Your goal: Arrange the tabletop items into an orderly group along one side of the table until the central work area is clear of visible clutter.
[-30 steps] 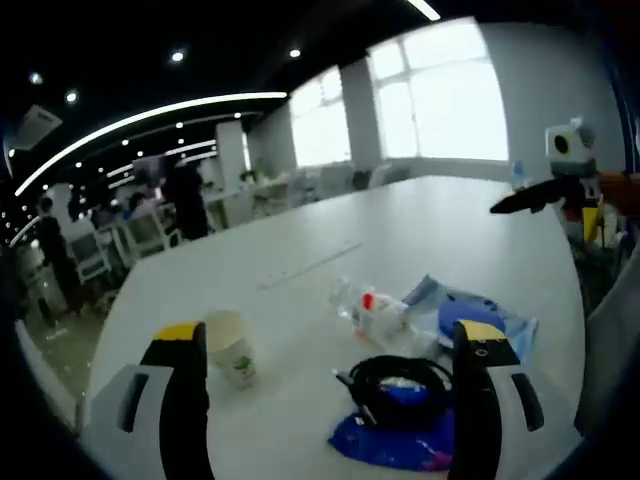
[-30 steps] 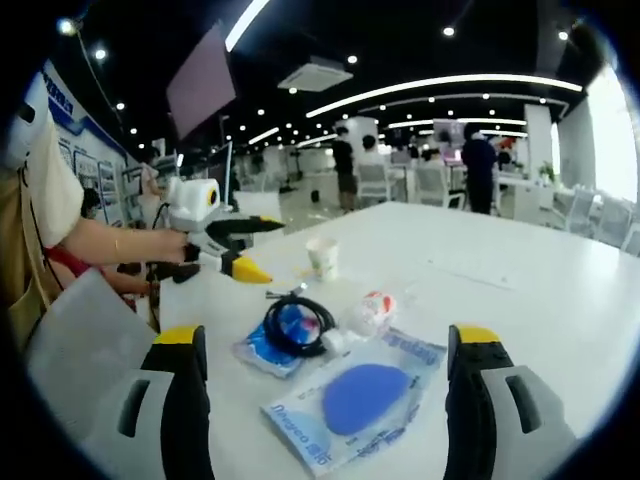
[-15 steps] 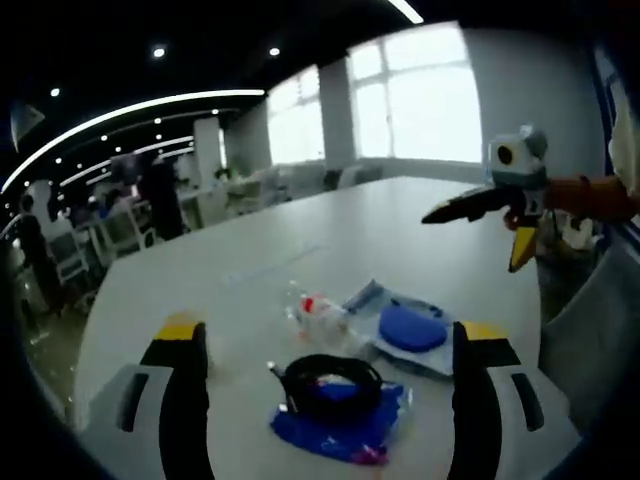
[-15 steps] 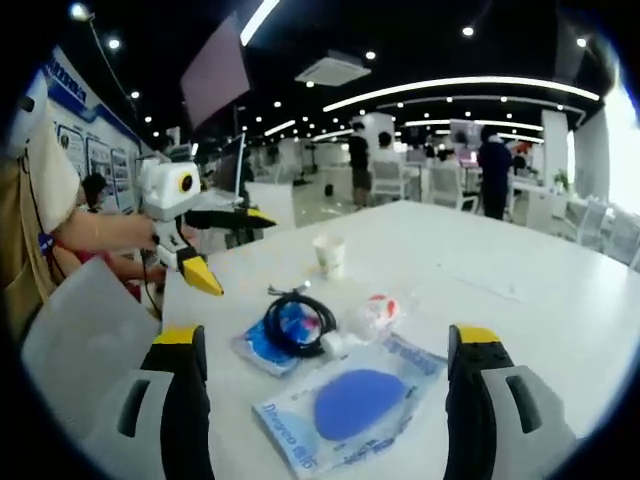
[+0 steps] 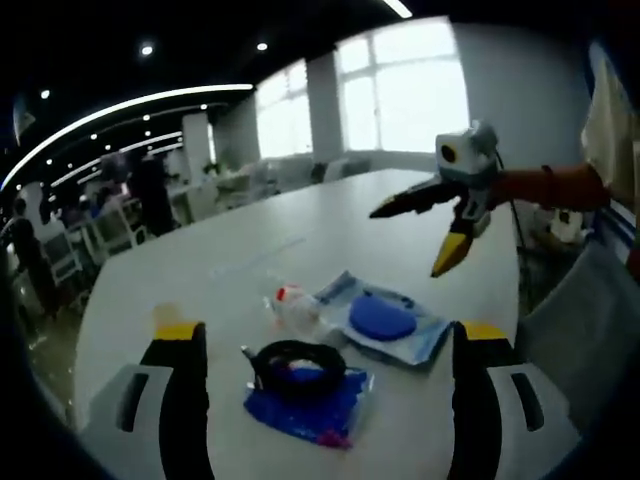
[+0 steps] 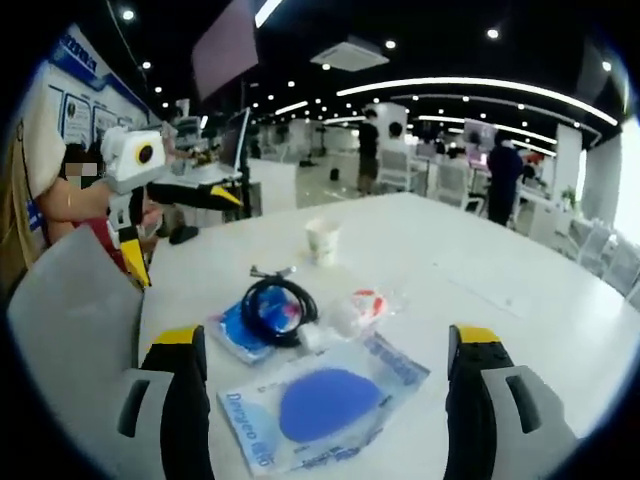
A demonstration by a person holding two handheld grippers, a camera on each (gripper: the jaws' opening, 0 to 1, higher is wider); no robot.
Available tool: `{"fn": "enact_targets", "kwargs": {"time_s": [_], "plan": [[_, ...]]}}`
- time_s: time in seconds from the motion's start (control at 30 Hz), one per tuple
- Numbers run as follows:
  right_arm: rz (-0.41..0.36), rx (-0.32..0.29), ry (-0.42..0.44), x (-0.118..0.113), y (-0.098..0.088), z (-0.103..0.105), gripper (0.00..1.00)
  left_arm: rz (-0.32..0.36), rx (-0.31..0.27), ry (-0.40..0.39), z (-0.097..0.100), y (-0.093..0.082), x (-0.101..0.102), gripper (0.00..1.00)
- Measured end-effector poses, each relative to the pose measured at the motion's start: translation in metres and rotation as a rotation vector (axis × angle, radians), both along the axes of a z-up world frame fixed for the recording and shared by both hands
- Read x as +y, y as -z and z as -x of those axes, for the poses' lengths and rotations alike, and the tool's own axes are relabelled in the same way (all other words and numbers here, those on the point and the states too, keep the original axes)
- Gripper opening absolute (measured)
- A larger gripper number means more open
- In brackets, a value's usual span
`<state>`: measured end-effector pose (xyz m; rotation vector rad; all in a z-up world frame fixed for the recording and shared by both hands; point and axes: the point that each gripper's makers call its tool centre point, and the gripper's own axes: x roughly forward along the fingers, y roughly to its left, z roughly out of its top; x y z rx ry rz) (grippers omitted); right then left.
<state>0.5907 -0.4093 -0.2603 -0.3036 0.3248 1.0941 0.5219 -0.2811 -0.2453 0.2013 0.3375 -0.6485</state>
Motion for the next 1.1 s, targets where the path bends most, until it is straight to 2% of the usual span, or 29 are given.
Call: {"fn": "enact_targets", "kwargs": {"time_s": [0.17,0.27,0.67,0.9,1.1], "plan": [[0.048,-0.026,-0.038,0.008,0.008,-0.01,0.99,0.003,0.0,-0.021,0.006,-0.001,0.001,0.99],[0.052,-0.03,-0.044,0.012,0.01,-0.016,0.99,-0.006,0.003,-0.04,0.007,0.0,0.004,0.99],[0.098,-0.037,-0.088,0.027,0.028,-0.039,0.98,0.037,0.019,-0.083,0.012,-0.003,0.008,0.99],[0.184,-0.078,-0.103,0.031,0.042,-0.052,0.97,0.046,0.025,-0.07,0.015,-0.006,0.014,0.99],[0.232,-0.107,-0.145,0.041,0.049,-0.056,0.97,0.061,0.028,-0.074,0.014,-0.009,0.021,0.99]]}}
